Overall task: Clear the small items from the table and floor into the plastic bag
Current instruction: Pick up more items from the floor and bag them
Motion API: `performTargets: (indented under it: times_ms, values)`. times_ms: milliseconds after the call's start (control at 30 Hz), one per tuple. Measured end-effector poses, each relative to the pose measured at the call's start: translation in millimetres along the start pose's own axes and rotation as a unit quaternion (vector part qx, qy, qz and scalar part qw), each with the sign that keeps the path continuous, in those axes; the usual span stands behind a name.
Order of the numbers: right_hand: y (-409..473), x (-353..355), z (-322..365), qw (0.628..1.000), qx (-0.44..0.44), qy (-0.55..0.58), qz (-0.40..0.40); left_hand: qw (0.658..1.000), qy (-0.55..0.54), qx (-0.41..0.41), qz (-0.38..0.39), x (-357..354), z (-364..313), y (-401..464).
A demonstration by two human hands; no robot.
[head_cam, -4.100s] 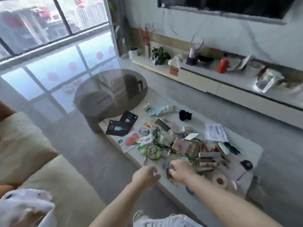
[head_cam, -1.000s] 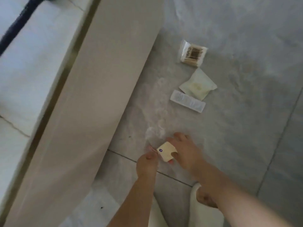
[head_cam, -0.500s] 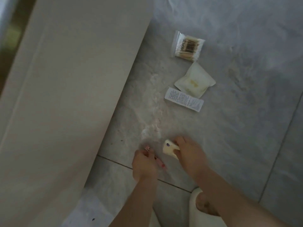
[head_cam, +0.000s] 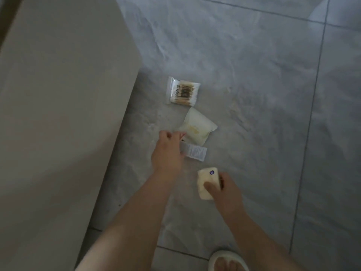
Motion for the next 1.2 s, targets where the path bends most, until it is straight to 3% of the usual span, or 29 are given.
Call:
performTargets:
  times_ms: [200,300,433,633,700,767,833,1200]
  values:
    - [-1.5,12.0,-3.9,0.999,-0.006,0.036,0.009,0.998,0.056,0.03,0.026,-14.6,9.7,-7.9]
    - [-13.4,24.0,2.3,0.999,0.004,0.035,0.009,0.993,-0.04,0.104,0.039,-12.4,22.5,-29.5]
    - [-42.8,46.5,20.9,0.999,-0.006,0.035,0.01,0.955,-0.197,0.216,0.05,14.9,24.7,-77.2]
    - [-126.2,98.1,93.9,0.999,0.005,0.033,0.02,0.916,-0.292,0.265,0.069,103.7,-9.2,-162.7]
    - [-162.7,119.3,125.8,0.999,0.026,0.034,0.032,0.885,-0.36,0.289,0.062,144.3,-22.1,-198.3]
    - [-199.8,139.1,157.0,0.998,0.039,0.031,0.044,0.82,-0.47,0.323,0.057,184.1,-33.3,-234.4]
    - [-234.4,153.0,181.8,0.997,0.05,0.029,0.055,0.779,-0.526,0.336,0.058,213.7,-40.4,-266.1]
    - [-466.3,170.3,317.4,0.965,0.166,-0.06,0.194,0.68,-0.625,0.382,-0.031,398.3,-13.8,-478.5]
Point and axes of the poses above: each hand's wrist, its own y-axis towards the middle knuckle, its own x-axis out of the back of the hand, z = x × y, the point moved 7 cm from there along y, towards the middle knuckle, and after that the axes turned 6 degrees about -y, right-handed, at the moved point
